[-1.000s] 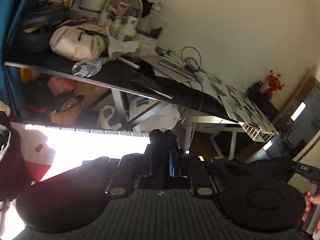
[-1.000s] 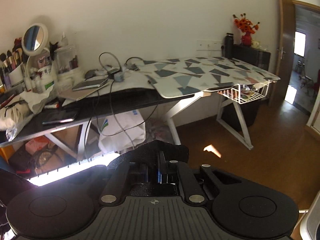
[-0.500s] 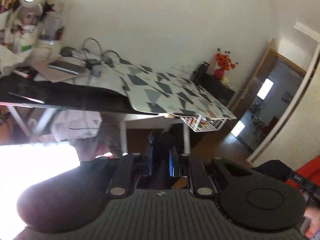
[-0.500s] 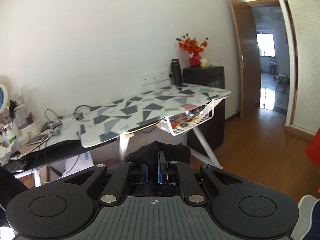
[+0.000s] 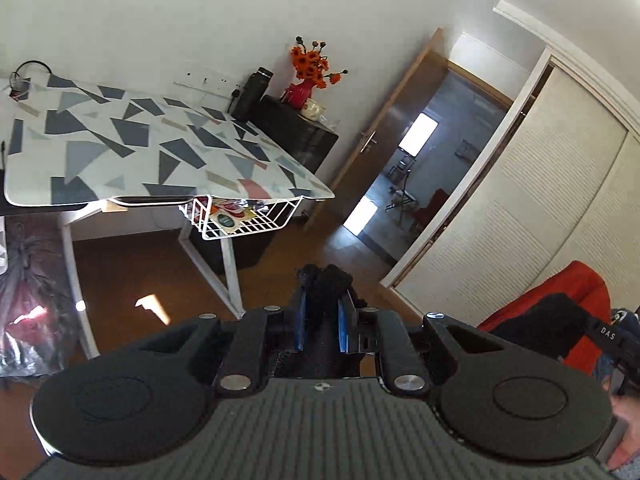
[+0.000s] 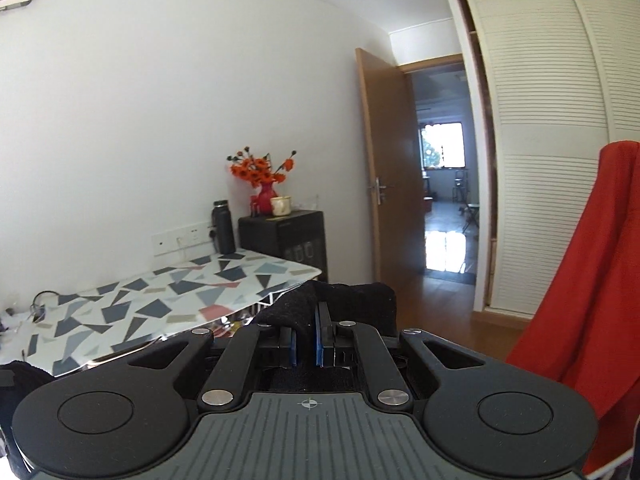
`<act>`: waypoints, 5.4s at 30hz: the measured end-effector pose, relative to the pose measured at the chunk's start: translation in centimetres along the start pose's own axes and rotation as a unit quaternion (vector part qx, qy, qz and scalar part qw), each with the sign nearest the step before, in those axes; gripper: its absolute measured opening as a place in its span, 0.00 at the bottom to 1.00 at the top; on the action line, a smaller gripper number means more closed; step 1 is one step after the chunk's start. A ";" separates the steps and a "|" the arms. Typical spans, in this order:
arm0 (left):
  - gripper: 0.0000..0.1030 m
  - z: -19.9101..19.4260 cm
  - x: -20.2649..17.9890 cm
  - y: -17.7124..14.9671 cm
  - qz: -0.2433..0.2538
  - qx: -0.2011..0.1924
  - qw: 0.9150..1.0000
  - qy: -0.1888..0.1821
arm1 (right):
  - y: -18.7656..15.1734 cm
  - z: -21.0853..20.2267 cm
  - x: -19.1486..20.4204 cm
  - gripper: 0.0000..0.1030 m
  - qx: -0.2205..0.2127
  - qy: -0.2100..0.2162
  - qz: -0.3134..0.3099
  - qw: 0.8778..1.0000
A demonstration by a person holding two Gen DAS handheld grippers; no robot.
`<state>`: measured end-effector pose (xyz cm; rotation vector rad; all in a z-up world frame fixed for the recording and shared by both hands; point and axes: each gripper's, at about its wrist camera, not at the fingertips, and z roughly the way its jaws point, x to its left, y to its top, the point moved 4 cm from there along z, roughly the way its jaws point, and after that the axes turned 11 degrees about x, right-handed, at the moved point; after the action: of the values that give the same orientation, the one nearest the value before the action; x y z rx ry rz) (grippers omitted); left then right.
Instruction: Fold clothes
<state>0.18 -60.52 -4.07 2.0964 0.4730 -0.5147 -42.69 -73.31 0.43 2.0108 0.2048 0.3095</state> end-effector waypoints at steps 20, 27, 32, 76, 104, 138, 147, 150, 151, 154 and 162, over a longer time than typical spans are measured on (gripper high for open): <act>0.15 6.3 20.1 29.8 -0.030 -0.155 0.983 0.093 | 19.2 34.4 12.9 0.07 -0.019 0.077 0.052 0.995; 0.15 3.8 26.3 37.0 -0.056 -0.218 0.957 0.180 | 27.8 48.5 23.6 0.07 0.013 0.178 -0.011 0.984; 0.15 4.1 29.8 40.0 -0.089 -0.242 0.937 0.234 | 32.6 58.7 31.1 0.07 0.014 0.233 -0.078 0.969; 0.66 22.1 32.2 33.8 -0.216 -0.002 0.844 0.492 | 22.9 93.4 20.2 0.60 0.297 0.146 -0.152 0.931; 0.16 19.0 33.9 27.6 -0.192 0.048 0.834 0.514 | 17.8 83.1 28.3 0.92 0.292 0.156 -0.301 0.894; 0.12 15.0 33.0 31.5 -0.195 -0.036 0.854 0.482 | 10.1 77.9 33.3 0.07 0.301 0.281 -0.376 0.830; 0.10 14.5 31.5 35.2 -0.158 -0.052 0.860 0.483 | 7.9 75.7 35.5 0.20 0.259 0.321 -0.466 0.783; 0.10 14.1 30.7 36.5 -0.145 -0.062 0.864 0.478 | 9.0 75.9 35.7 0.02 0.259 0.332 -0.431 0.798; 0.10 14.0 30.6 36.8 -0.143 -0.064 0.865 0.477 | 9.4 75.9 35.7 0.01 0.255 0.334 -0.423 0.803; 0.10 13.7 30.5 37.5 -0.147 -0.074 0.868 0.469 | 10.5 76.0 35.8 0.00 0.245 0.336 -0.411 0.811; 0.10 13.2 30.3 37.9 -0.153 -0.082 0.866 0.469 | 7.5 74.2 37.8 0.38 0.238 0.362 -0.492 0.755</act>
<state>42.65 -87.29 -0.82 1.9952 1.3628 0.4289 16.10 -129.38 -19.38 1.8449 1.9201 0.3427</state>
